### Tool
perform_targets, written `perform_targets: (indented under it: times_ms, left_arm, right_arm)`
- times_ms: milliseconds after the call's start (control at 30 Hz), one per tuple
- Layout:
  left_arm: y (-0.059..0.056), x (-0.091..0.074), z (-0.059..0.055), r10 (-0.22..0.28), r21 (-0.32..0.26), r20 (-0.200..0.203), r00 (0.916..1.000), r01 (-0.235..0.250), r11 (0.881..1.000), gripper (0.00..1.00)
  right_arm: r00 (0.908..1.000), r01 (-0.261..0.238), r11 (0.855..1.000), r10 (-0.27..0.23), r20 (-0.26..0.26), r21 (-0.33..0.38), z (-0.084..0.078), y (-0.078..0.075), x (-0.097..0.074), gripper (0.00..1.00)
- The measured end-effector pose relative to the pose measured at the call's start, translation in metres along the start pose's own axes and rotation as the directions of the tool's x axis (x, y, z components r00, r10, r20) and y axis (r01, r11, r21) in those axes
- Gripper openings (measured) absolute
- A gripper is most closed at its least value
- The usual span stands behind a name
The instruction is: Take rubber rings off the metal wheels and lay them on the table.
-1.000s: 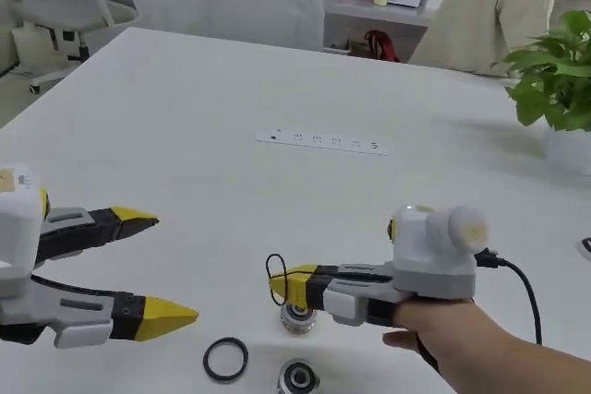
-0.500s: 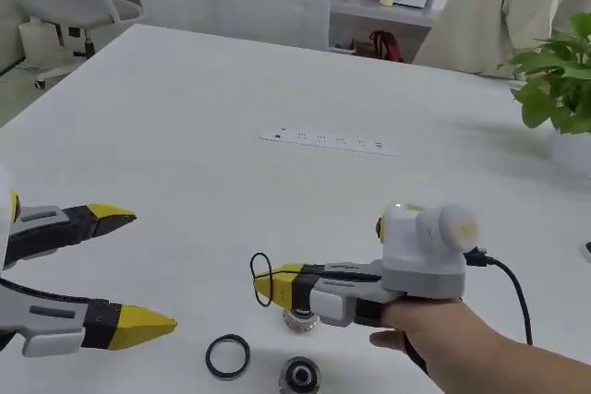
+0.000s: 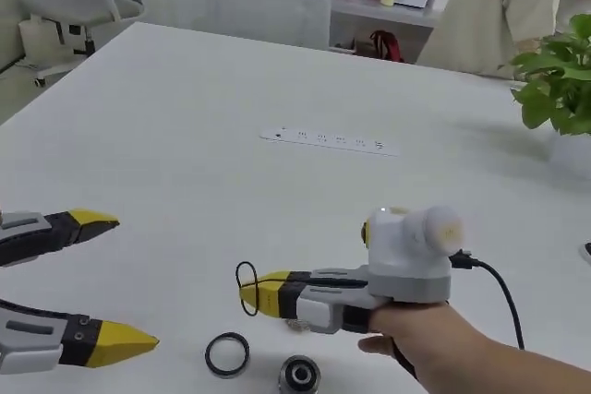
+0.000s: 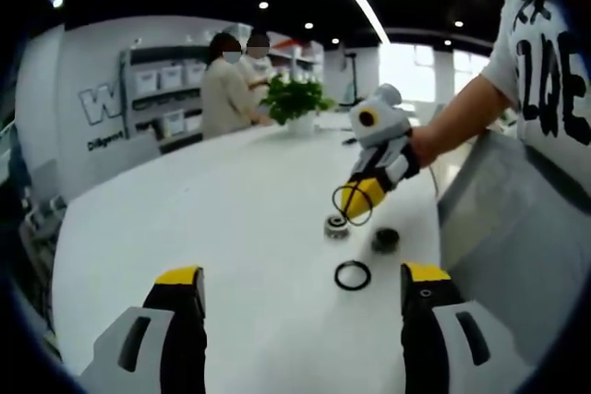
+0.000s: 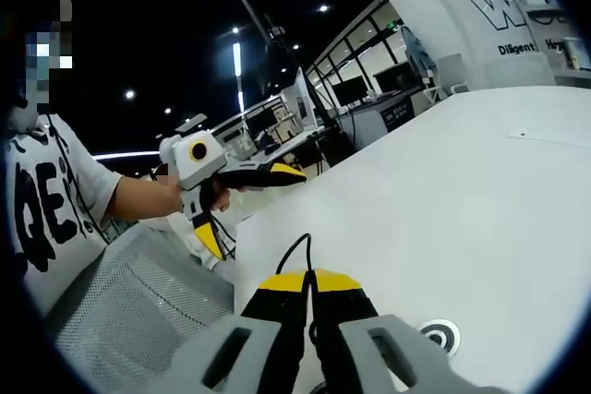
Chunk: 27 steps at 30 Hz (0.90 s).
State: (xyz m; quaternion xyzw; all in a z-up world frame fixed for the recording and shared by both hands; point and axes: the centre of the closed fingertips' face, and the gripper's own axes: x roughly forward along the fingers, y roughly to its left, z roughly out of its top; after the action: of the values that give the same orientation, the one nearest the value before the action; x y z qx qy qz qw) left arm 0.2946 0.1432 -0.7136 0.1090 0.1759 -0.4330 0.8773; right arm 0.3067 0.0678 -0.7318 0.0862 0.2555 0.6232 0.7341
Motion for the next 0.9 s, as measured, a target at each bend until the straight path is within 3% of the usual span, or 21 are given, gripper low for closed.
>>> perform_targets:
  times_ms: [200,300,333,433,567,900]
  left_arm:
    - [-0.003,0.002,-0.001,-0.009,0.014,-0.013,0.9999,0.009,1.000,0.89]
    - [-0.003,0.002,-0.002,-0.010,0.016,-0.017,0.9998,0.010,1.000,0.89]
    - [-0.003,0.001,-0.002,-0.009,0.017,-0.019,0.9998,0.009,1.000,0.89]
    - [-0.003,0.001,-0.003,-0.007,0.016,-0.023,0.9997,0.008,1.000,0.89]
    - [-0.004,0.000,-0.005,-0.007,0.015,-0.026,0.9996,0.008,1.000,0.89]
    - [-0.005,0.000,-0.008,-0.006,0.017,-0.032,0.9995,0.006,1.000,0.89]
  right_arm:
    - [0.9989,0.007,1.000,-0.006,-0.047,0.011,-0.012,-0.003,0.007,0.00]
    - [0.9963,0.040,0.999,-0.040,-0.076,-0.002,-0.018,-0.008,0.008,0.00]
    - [0.9919,0.064,0.998,-0.067,-0.108,-0.026,-0.023,-0.013,0.007,0.00]
    - [0.9875,0.074,0.997,-0.079,-0.136,-0.038,-0.029,-0.014,0.008,0.00]
    - [0.9718,0.105,0.989,-0.123,-0.201,-0.100,-0.042,-0.019,0.008,0.00]
    - [0.9455,0.126,0.971,-0.179,-0.272,-0.203,-0.052,-0.024,0.013,0.00]
